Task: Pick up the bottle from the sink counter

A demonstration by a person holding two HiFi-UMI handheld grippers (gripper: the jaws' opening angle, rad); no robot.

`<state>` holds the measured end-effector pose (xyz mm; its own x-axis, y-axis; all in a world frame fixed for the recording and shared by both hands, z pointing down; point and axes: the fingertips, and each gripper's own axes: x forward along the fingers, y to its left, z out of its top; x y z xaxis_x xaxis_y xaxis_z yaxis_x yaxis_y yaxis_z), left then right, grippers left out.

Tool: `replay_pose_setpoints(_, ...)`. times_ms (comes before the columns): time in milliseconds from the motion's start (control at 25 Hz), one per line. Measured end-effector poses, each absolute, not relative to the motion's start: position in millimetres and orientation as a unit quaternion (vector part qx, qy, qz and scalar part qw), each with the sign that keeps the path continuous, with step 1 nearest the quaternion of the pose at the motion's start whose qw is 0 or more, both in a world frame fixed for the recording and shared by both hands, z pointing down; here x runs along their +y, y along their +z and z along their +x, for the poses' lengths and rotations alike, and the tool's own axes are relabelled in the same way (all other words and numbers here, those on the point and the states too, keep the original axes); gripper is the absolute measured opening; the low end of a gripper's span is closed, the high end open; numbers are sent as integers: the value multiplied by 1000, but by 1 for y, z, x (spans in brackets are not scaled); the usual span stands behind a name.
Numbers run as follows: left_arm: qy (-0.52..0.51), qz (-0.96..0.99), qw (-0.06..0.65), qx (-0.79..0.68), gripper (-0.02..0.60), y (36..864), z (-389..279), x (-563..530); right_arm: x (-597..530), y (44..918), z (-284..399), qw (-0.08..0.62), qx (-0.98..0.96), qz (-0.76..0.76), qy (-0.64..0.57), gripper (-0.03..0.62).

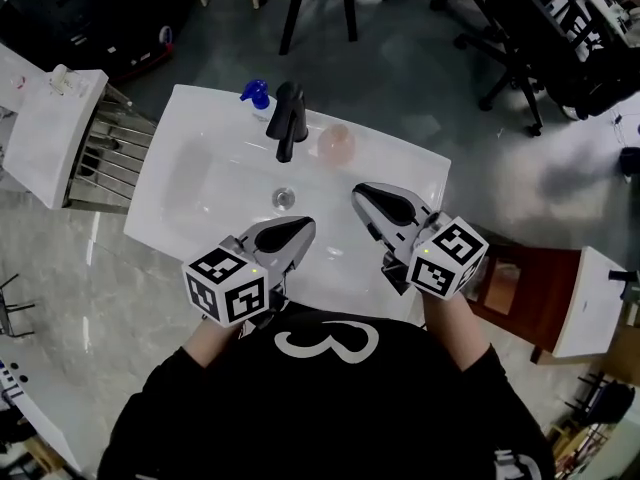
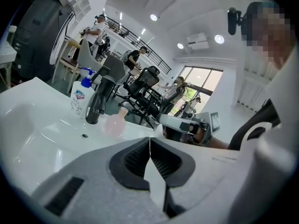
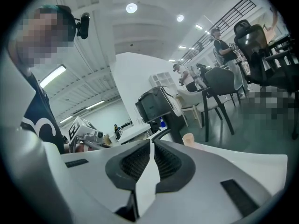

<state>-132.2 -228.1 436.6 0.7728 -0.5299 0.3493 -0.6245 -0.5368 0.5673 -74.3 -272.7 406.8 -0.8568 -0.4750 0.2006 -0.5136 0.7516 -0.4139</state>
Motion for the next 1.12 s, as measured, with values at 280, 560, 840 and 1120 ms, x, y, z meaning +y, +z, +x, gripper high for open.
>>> replay_pose_setpoints(280, 87, 875, 360, -311, 15, 459, -138, -243, -300, 424, -74, 34, -925, 296, 235, 15)
replay_pose_setpoints(560, 100, 877, 368, -292, 15, 472, -141, -252, -327, 440, -69, 49, -918, 334, 208, 15)
replay_pose_setpoints(840, 110, 876, 377, -279, 15, 488, -144, -258, -344, 457, -78, 72, -916, 355, 173, 109)
replay_pose_setpoints(1120, 111, 875, 387, -269, 15, 498, -146, -261, -365, 476, -80, 95, -906, 387, 146, 126)
